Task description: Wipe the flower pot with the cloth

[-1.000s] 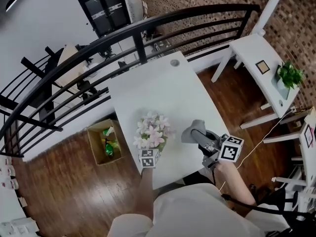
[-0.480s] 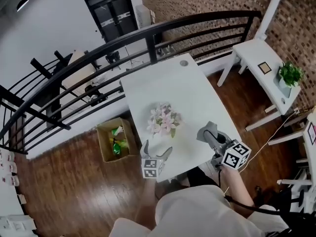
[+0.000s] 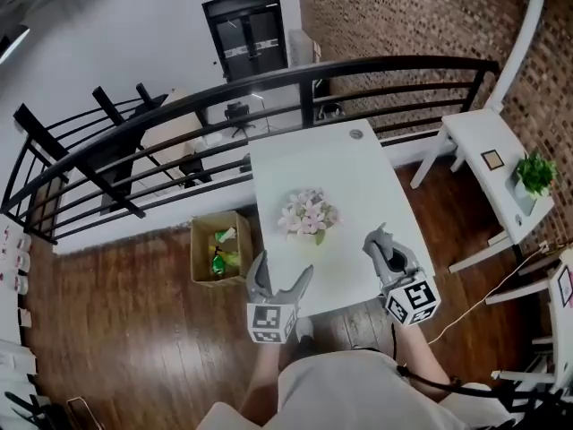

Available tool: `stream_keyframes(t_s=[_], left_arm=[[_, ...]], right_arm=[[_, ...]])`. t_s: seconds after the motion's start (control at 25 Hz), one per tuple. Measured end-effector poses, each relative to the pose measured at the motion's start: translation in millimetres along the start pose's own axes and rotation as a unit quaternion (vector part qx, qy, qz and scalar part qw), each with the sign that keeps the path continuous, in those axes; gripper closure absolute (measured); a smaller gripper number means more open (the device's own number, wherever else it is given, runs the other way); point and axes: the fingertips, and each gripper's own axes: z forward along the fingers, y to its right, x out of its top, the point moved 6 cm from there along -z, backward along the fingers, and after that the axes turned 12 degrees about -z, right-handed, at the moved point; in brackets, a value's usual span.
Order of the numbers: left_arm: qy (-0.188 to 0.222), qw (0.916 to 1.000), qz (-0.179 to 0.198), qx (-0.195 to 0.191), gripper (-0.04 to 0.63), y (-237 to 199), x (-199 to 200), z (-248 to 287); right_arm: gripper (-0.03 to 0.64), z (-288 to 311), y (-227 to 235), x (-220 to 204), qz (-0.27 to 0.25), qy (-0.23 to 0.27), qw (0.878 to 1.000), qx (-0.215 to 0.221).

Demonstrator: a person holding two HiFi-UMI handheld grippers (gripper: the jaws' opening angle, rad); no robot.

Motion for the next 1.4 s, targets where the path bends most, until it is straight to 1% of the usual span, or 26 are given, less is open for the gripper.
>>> stream_keyframes(t_s=[0.08,0.16,0.24,0.28,0.32,0.36,0.4,0.44,0.52,0.56,0.64,0.72,0.8,0.92,1.0,1.08,1.16,1.24,1.4], left_arm=[[0.026,0.9994,0.004,0.024,0.108,21.1,7.8,-15.6],[0.045,0.9976,0.006,0.053,0.127,48.8,9.8,-32.8],[0.055,0.9953,0.014,0.079,0.143,75.6,14.7,-45.0],[0.057,0.9941,0.018,0.091,0.158,87.2,18.3,-49.7],[0.057,0.9928,0.020,0.103,0.160,98.7,20.4,-55.2],[0.057,0.9914,0.022,0.115,0.160,109.8,20.1,-61.7],[0.059,0.9896,0.022,0.130,0.166,119.4,18.3,-68.8],[0.060,0.9873,0.018,0.146,0.184,126.7,16.5,-75.9],[0.060,0.9836,0.009,0.170,0.186,137.9,15.3,-89.5],[0.059,0.9831,0.009,0.173,0.186,144.1,15.1,-96.1],[0.057,0.9842,0.018,0.167,0.196,155.7,15.5,-106.5],[0.070,0.9863,0.020,0.148,0.198,162.9,20.3,-112.2],[0.082,0.9879,0.020,0.130,0.227,165.2,25.7,-116.4],[0.089,0.9879,0.033,0.123,0.227,162.4,33.9,-120.2],[0.097,0.9872,0.038,0.121,0.227,158.3,36.5,-126.2],[0.095,0.9868,0.034,0.126,0.227,145.5,32.3,-136.4],[0.090,0.9853,0.024,0.143,0.225,128.2,25.9,-152.4],[0.087,0.9844,0.019,0.152,0.225,114.5,23.2,-163.3],[0.092,0.9856,0.025,0.140,0.225,102.8,32.6,-169.0]], right_arm=[[0.607,-18.1,-5.5,12.0,-0.045,0.025,0.999,0.013],[0.607,-43.8,-9.2,14.8,-0.062,0.046,0.996,0.031],[0.607,-66.0,-5.8,12.6,-0.056,0.063,0.996,0.042],[0.607,-74.8,-2.1,11.3,-0.046,0.070,0.995,0.045],[0.607,-84.2,1.6,9.3,-0.036,0.077,0.995,0.048],[0.607,-94.1,4.5,6.2,-0.029,0.080,0.995,0.052],[0.607,-102.5,5.5,2.4,-0.034,0.079,0.995,0.057],[0.607,-107.9,3.2,-1.3,-0.050,0.072,0.994,0.066],[0.607,-113.9,-10.2,-3.9,-0.082,0.052,0.991,0.093],[0.607,-118.3,-18.7,-3.1,-0.080,0.050,0.990,0.109],[0.607,-129.7,-32.3,1.8,-0.061,0.059,0.987,0.138],[0.607,-138.6,-36.5,12.4,-0.054,0.075,0.985,0.146],[0.607,-145.0,-34.7,22.6,-0.052,0.086,0.986,0.131],[0.607,-149.1,-33.1,30.7,-0.051,0.089,0.989,0.110],[0.607,-151.3,-35.4,33.7,-0.069,0.091,0.988,0.104],[0.607,-150.1,-38.9,39.5,-0.091,0.099,0.987,0.092],[0.607,-150.6,-44.1,46.2,-0.099,0.104,0.987,0.076],[0.607,-152.4,-48.6,52.3,-0.101,0.112,0.987,0.061],[0.607,-150.7,-52.2,51.1,-0.092,0.105,0.990,0.036]])
